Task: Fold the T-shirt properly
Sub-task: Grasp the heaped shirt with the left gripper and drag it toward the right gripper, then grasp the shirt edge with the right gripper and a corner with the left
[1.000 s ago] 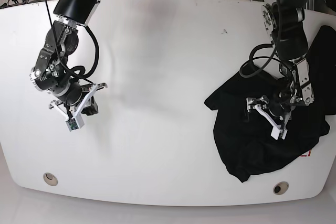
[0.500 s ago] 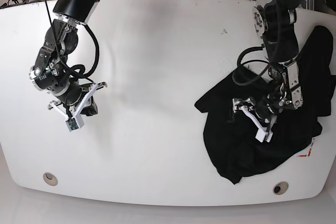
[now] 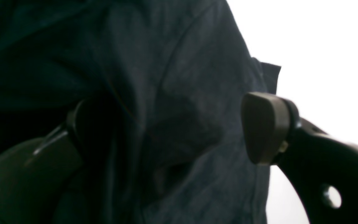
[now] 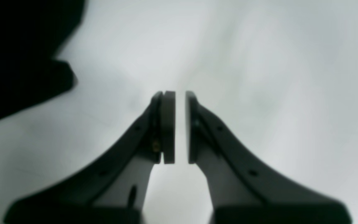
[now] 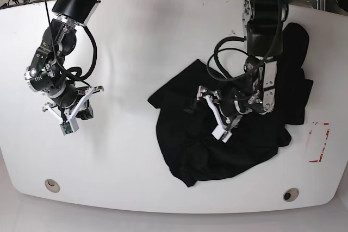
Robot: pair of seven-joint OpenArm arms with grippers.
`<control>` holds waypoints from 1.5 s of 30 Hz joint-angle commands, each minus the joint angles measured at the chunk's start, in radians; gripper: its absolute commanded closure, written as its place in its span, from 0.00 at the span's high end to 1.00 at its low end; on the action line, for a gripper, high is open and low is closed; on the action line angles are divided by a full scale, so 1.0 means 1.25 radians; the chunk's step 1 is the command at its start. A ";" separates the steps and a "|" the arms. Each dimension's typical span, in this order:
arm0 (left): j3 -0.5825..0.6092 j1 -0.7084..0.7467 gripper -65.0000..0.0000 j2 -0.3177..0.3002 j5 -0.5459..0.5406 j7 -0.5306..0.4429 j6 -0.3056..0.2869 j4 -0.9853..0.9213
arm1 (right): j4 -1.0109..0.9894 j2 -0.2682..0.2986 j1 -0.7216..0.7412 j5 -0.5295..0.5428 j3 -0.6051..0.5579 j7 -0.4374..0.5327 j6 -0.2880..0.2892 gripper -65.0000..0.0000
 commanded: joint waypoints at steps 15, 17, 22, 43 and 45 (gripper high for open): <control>0.192 0.134 0.93 0.046 0.049 0.203 0.012 0.235 | -0.002 0.016 0.036 0.011 0.004 0.018 -0.001 0.09; 0.206 0.140 0.93 0.046 0.049 0.208 0.012 0.261 | -0.014 0.016 0.037 0.011 0.004 0.018 -0.001 0.09; 0.214 0.146 0.93 0.046 0.049 0.213 0.012 0.316 | -0.054 0.015 0.045 0.011 0.004 0.018 -0.001 0.10; 0.144 0.188 0.93 -0.009 0.054 0.249 -0.024 0.762 | -0.257 -0.044 0.073 0.016 -0.004 0.078 -0.001 0.69; 0.096 0.192 0.93 -0.009 0.054 0.249 -0.024 0.779 | -0.272 -0.056 0.074 0.012 -0.004 0.089 -0.001 0.69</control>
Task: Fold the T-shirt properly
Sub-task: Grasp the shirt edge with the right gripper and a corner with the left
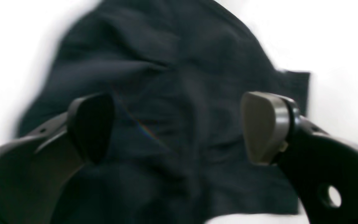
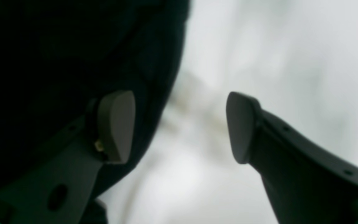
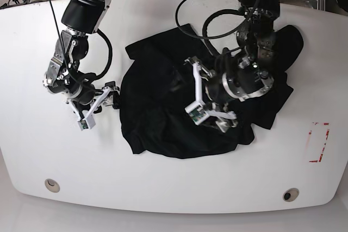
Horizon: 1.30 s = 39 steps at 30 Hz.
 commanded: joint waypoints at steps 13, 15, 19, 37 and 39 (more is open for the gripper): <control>-0.355 -0.005 0.93 -0.126 -0.007 -0.012 0.003 0.034 | -0.091 -0.039 0.023 0.012 -0.003 0.078 0.000 0.69; -0.393 -0.005 0.93 -0.148 -0.007 -0.012 0.003 0.033 | -0.100 -0.039 0.022 0.012 -0.025 0.087 0.000 0.69; -0.476 -0.005 0.93 -0.181 -0.007 -0.012 0.003 0.031 | -0.112 -0.040 0.017 0.018 -0.077 0.102 0.000 0.68; -0.738 0.002 0.93 -0.207 -0.035 0.061 0.003 -0.194 | -0.115 -0.068 0.007 0.011 -0.087 0.132 0.000 0.17; -0.751 0.018 0.93 -0.208 -0.059 0.091 0.003 -0.219 | -0.115 -0.068 0.007 0.011 -0.087 0.132 0.000 0.03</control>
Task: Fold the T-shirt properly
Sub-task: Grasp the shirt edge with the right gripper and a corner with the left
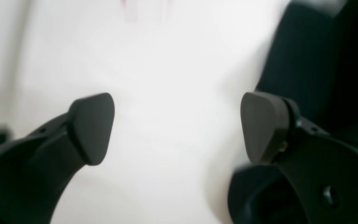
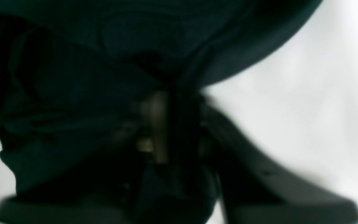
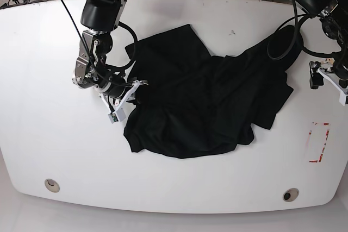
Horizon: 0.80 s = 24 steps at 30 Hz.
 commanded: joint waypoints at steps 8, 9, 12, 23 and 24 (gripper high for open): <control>0.006 0.081 0.93 -0.013 -0.103 0.053 -0.002 -0.014 | 0.012 0.004 0.017 0.012 -0.001 0.018 0.002 0.00; 0.007 0.096 0.93 -0.013 -0.117 0.060 -0.002 -0.014 | 0.012 0.004 0.016 0.012 -0.001 0.018 0.002 0.00; 0.008 0.139 0.93 -0.016 -0.174 0.073 -0.002 -0.014 | 0.012 0.004 0.016 0.012 -0.001 0.018 0.002 0.00; 0.064 0.233 0.93 -0.038 -0.278 0.073 -0.002 -0.014 | 0.015 0.004 0.014 0.012 -0.001 0.018 0.002 0.00; 0.069 0.233 0.93 -0.038 -0.277 0.073 -0.002 -0.014 | 0.015 0.004 0.014 0.012 -0.001 0.018 0.002 0.00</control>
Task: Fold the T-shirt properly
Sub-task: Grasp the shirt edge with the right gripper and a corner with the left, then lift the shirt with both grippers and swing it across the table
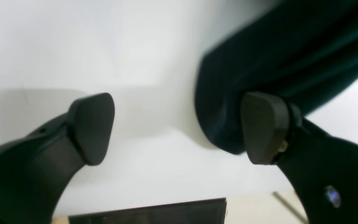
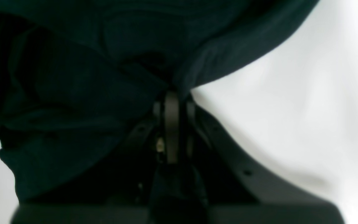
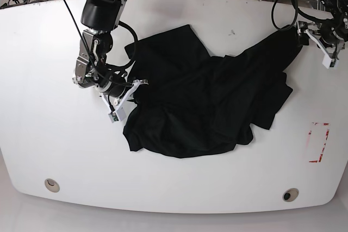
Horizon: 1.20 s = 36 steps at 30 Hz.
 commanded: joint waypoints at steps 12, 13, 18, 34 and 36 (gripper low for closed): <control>0.077 -0.013 0.93 -0.004 -0.023 -0.013 -0.001 0.006 | 0.016 0.004 0.016 0.014 0.002 0.015 0.002 0.00; 0.085 -0.013 0.93 -0.004 -0.023 -0.013 -0.001 0.006 | 0.016 0.004 0.016 0.014 0.002 0.015 0.002 0.00; 0.127 -0.014 0.93 -0.004 -0.023 -0.013 -0.001 0.005 | 0.016 0.004 0.016 0.014 0.002 0.015 0.002 0.00; 0.176 -0.013 0.25 -0.003 -0.022 -0.013 -0.001 0.006 | 0.020 0.004 0.020 0.014 0.002 0.015 0.002 0.00; 0.176 -0.013 0.10 -0.003 -0.022 -0.012 -0.001 0.006 | 0.038 0.004 0.019 0.014 0.002 0.015 0.002 0.00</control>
